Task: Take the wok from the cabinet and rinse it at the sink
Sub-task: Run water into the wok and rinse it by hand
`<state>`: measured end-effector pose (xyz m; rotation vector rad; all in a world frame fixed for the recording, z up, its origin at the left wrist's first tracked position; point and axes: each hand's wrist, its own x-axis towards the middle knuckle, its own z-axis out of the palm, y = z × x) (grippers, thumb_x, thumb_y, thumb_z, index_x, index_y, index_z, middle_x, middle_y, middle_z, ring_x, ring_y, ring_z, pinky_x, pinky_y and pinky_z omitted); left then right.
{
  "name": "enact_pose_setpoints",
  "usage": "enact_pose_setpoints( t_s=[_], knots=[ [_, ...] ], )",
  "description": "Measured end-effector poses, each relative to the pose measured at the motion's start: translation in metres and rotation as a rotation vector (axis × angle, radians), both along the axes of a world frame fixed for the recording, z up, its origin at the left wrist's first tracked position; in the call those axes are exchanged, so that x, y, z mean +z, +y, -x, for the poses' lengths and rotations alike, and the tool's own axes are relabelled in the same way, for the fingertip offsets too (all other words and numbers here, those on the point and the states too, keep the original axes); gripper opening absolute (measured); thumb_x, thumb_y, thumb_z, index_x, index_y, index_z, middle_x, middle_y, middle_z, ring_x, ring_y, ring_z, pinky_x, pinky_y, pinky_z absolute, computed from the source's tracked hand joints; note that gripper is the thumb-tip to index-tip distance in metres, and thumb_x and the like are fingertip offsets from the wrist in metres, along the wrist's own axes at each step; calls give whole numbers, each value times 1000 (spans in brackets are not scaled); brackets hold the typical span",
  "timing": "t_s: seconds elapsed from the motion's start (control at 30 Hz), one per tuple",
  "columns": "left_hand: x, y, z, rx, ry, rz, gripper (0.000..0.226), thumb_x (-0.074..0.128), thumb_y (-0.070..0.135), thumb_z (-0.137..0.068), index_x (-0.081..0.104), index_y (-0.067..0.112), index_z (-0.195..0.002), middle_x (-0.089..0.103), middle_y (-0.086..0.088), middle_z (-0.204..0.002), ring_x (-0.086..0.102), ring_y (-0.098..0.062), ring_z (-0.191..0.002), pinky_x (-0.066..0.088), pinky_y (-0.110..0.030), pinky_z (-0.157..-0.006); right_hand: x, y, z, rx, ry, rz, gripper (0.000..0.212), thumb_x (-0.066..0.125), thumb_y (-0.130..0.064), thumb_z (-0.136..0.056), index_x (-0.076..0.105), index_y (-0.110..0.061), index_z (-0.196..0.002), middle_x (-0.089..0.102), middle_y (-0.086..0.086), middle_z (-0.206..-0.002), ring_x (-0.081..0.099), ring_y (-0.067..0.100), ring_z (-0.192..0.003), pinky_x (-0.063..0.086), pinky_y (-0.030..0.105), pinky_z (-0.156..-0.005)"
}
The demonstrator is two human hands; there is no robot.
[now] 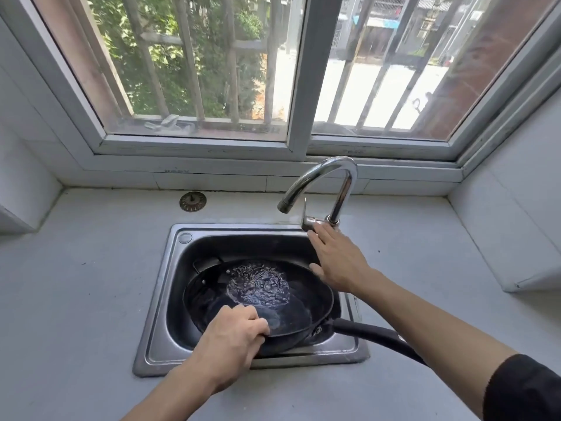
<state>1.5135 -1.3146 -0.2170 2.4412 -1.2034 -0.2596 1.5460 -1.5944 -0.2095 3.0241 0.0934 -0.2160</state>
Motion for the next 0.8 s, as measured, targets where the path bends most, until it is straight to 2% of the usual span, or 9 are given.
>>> enact_pose_setpoints(
  t_s=[0.07, 0.17, 0.23, 0.33, 0.47, 0.53, 0.6, 0.7, 0.8],
  knots=[
    [1, 0, 0, 0, 8, -12, 15, 57, 28, -93, 70, 29, -101, 62, 8, -96, 58, -18, -90, 43, -33, -81, 9, 0, 18, -47, 22, -75, 64, 55, -45, -89, 36, -11, -140, 30, 11, -153, 29, 29, -139, 37, 43, -110],
    [6, -1, 1, -12, -6, -16, 10, 63, 25, -89, 71, 27, -94, 63, 7, -89, 60, -19, -86, 45, -34, -74, 20, -3, 46, -155, 131, -120, 46, 52, -47, -90, 49, -16, -124, 48, 8, -132, 49, 31, -119, 47, 46, -93],
    [8, -2, 3, -11, -28, -16, 7, 66, 22, -86, 71, 25, -89, 64, 6, -85, 62, -20, -83, 46, -35, -70, 24, -6, 67, -211, 237, -116, 46, 52, -51, -89, 53, -18, -121, 53, 7, -122, 54, 31, -110, 49, 43, -87],
    [7, -1, 5, 12, -5, 2, 12, 62, 23, -89, 71, 23, -96, 64, 4, -91, 60, -21, -90, 45, -35, -77, 28, -7, 100, -237, 314, -170, 43, 58, -52, -85, 56, -21, -115, 55, 3, -113, 56, 27, -103, 49, 39, -81],
    [3, 3, 7, 12, -8, 14, 13, 61, 24, -89, 69, 25, -99, 59, 7, -95, 55, -16, -93, 40, -28, -80, 24, -3, 136, -204, 288, -152, 24, 62, -21, -84, 55, -21, -107, 53, 0, -108, 55, 25, -99, 47, 36, -74],
    [3, 7, 7, 23, -23, 6, 10, 67, 20, -85, 69, 23, -94, 59, 6, -90, 56, -18, -87, 42, -30, -76, 18, -1, 149, -195, 230, -136, 31, 56, -3, -81, 50, -19, -106, 50, 2, -106, 52, 26, -96, 46, 38, -70],
    [3, 12, 6, 38, -39, -2, 10, 71, 18, -81, 68, 22, -90, 59, 6, -86, 56, -19, -82, 45, -33, -71, 11, -2, 157, -155, 146, -85, 40, 54, 7, -74, 48, -18, -106, 47, 2, -105, 49, 25, -94, 41, 35, -66],
    [3, 18, 5, 49, -75, -7, 13, 76, 17, -78, 67, 22, -86, 59, 6, -82, 56, -19, -77, 46, -35, -66, 5, -3, 162, -111, 73, -23, 48, 60, 10, -65, 50, -16, -104, 50, 4, -102, 49, 25, -89, 32, 33, -63],
    [5, 19, 6, 41, -117, -9, 16, 80, 13, -74, 68, 20, -82, 59, 4, -77, 57, -22, -70, 48, -37, -60, 7, 3, 162, -130, 46, 92, 52, 72, 7, -44, 57, -17, -88, 57, 2, -83, 54, 23, -72, 30, 30, -55]
  ],
)
